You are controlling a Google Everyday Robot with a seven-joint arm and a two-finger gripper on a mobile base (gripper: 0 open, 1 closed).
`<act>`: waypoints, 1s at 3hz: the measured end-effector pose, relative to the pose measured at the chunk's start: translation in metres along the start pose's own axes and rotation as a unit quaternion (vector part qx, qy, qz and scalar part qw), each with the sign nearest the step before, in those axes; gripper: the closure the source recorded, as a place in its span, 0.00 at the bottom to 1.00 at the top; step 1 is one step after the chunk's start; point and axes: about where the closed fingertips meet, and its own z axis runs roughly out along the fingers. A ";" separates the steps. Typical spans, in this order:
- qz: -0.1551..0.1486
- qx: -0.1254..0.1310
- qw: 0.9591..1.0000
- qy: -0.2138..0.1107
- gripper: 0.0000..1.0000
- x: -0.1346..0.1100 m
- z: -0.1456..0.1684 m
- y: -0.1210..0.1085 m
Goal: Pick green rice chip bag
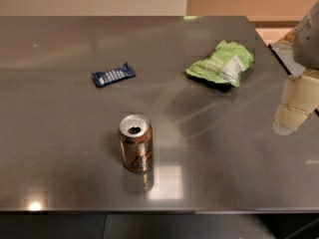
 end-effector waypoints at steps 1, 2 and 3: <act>-0.001 0.001 1.000 0.000 0.00 0.000 -0.001 -0.001; -0.013 0.004 1.000 0.003 0.00 -0.003 0.004 -0.015; -0.038 0.010 0.999 0.000 0.00 -0.011 0.015 -0.046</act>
Offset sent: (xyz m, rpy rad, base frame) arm 0.0338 -0.0051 -0.0035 -0.0343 0.0037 0.0453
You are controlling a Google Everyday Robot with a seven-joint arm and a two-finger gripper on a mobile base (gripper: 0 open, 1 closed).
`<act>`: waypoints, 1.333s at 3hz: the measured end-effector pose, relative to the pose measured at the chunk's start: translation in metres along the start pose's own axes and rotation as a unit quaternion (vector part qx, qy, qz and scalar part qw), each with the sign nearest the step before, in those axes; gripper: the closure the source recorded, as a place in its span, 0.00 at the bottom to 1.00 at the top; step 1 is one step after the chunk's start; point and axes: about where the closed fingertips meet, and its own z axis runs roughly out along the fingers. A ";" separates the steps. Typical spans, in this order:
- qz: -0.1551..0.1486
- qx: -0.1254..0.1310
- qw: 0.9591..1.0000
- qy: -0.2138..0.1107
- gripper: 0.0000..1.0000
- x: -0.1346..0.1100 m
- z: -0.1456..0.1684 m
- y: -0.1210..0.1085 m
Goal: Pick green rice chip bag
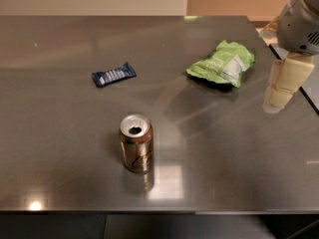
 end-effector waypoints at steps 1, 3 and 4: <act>-0.031 0.005 1.000 0.002 0.00 -0.007 0.017 -0.030; -0.097 0.020 0.995 0.030 0.00 -0.004 0.058 -0.087; -0.127 0.016 0.991 0.050 0.00 0.001 0.077 -0.110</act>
Offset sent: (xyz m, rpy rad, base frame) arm 0.1126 -0.0077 -0.0303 -0.1429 -0.0552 0.1788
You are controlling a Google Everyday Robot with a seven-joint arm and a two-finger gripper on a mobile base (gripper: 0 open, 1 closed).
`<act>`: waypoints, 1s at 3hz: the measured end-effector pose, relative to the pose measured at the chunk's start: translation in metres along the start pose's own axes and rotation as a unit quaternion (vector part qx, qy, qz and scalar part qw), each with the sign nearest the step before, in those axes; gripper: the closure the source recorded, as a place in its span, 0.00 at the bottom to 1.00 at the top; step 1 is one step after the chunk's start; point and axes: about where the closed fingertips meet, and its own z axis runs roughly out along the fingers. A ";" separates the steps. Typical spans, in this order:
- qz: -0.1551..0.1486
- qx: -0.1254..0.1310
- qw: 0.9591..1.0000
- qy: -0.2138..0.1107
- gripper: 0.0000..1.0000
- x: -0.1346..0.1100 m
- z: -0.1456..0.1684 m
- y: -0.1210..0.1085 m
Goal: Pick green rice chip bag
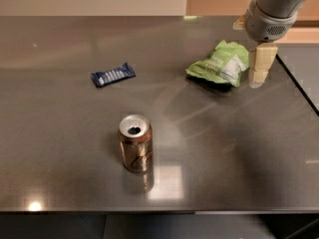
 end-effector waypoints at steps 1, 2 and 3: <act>-0.046 -0.006 0.999 0.011 0.00 0.004 0.018 -0.020; -0.097 -0.018 0.995 0.005 0.00 0.005 0.035 -0.035; -0.139 -0.023 0.990 -0.010 0.00 0.004 0.048 -0.046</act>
Offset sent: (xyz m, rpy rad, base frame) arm 0.0660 -0.0047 -0.0267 -0.1059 0.0648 0.3058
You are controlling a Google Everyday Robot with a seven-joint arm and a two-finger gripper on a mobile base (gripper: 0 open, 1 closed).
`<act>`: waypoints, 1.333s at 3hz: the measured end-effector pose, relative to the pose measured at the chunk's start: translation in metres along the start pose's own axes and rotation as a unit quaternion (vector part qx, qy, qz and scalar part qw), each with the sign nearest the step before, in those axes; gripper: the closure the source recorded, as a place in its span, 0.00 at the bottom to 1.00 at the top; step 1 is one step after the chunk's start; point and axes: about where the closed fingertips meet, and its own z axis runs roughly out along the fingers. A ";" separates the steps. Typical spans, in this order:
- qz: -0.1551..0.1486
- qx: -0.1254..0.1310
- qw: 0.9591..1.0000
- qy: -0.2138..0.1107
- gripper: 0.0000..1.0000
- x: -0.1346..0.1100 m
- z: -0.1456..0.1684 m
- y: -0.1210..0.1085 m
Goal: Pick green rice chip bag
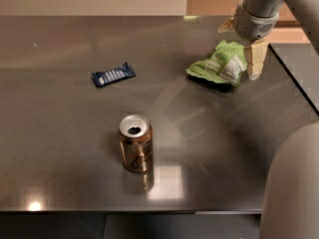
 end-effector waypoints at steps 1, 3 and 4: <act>-0.035 0.005 0.999 -0.013 0.00 0.002 0.011 -0.012; -0.075 -0.006 0.997 -0.003 0.00 0.010 0.036 -0.027; -0.085 -0.022 0.996 0.011 0.00 0.015 0.048 -0.028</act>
Offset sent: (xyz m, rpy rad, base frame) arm 0.0393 -0.0019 -0.0175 -0.0396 0.0181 0.1840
